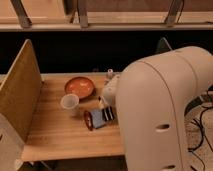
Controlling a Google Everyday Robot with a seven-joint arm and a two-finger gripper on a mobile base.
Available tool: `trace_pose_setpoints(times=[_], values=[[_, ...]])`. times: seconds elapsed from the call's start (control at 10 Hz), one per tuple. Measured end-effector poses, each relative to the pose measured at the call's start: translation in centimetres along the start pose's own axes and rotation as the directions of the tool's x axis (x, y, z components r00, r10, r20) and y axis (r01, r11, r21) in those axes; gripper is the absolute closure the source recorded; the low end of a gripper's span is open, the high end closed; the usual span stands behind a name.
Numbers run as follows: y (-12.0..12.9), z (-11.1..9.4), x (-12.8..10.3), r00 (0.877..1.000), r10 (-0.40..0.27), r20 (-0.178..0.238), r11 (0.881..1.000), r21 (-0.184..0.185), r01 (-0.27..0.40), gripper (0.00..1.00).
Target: Place the eraser on the white sponge
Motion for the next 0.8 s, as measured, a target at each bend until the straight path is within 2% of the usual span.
trace_pose_setpoints(times=[0.4,0.6,0.7,0.8], values=[[4.6,1.1,0.3,0.992,-0.115,-0.048,0.992,-0.054,0.112,1.0],[5.5,1.6,0.5,0.988,-0.137,-0.071,0.989,-0.063,0.133,0.96],[5.5,1.6,0.5,0.988,-0.136,-0.071,0.989,-0.063,0.132,0.95],[5.4,1.6,0.5,0.988,-0.135,-0.071,0.989,-0.063,0.13,0.9]])
